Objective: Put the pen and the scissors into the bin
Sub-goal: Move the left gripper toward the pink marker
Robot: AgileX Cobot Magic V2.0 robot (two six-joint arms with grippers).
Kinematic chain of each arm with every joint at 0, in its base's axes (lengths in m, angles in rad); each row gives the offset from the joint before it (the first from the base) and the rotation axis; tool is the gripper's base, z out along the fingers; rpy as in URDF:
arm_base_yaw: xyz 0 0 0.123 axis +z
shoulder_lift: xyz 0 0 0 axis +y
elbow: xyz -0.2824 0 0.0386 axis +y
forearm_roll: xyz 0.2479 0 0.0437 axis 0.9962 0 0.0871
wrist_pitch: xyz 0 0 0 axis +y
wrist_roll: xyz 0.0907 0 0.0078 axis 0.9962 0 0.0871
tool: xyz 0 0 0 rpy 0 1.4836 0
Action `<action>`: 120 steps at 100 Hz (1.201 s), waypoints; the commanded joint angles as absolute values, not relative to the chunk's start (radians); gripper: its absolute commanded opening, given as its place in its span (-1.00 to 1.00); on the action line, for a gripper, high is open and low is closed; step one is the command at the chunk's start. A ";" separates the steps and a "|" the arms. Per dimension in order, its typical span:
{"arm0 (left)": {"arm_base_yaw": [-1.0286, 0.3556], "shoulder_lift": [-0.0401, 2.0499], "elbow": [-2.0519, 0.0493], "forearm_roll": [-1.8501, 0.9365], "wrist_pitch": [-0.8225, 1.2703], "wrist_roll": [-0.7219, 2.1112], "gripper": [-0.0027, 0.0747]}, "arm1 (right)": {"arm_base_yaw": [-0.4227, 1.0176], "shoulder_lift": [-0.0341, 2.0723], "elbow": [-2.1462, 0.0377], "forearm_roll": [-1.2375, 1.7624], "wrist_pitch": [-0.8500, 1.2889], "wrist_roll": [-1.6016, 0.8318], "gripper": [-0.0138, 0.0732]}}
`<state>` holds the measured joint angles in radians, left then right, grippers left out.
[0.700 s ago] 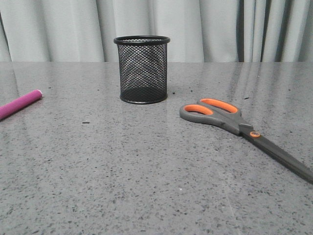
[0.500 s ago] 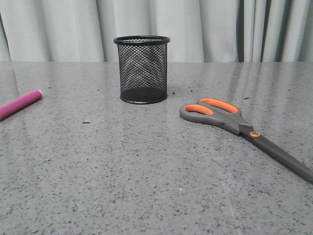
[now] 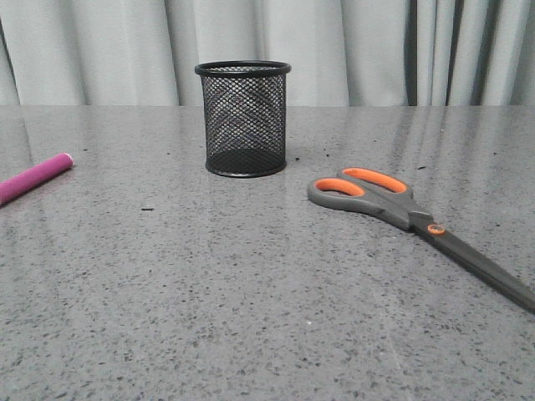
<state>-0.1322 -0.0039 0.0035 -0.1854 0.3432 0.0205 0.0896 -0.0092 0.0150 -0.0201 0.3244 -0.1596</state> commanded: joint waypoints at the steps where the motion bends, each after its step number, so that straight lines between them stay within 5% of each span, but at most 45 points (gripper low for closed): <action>1: -0.128 -0.035 0.027 -0.197 0.288 0.023 -0.98 | 0.082 -0.034 0.026 -0.031 0.298 -0.164 -0.85; 24: -0.128 -0.035 0.027 -0.197 0.288 0.023 -0.98 | 0.082 -0.034 0.024 -0.031 0.256 -0.164 -0.85; 59: -0.128 -0.035 0.027 -0.197 0.288 0.023 -0.98 | 0.082 -0.034 0.024 -0.009 -0.119 -0.164 -0.85; 94: -0.128 -0.035 0.027 -0.212 0.193 0.021 -0.98 | 0.082 -0.034 0.024 0.530 -0.216 -0.153 -0.85; 120: -0.128 -0.035 0.027 -0.856 -0.036 0.021 -0.98 | 0.082 -0.034 0.024 0.655 -0.170 -0.153 -0.85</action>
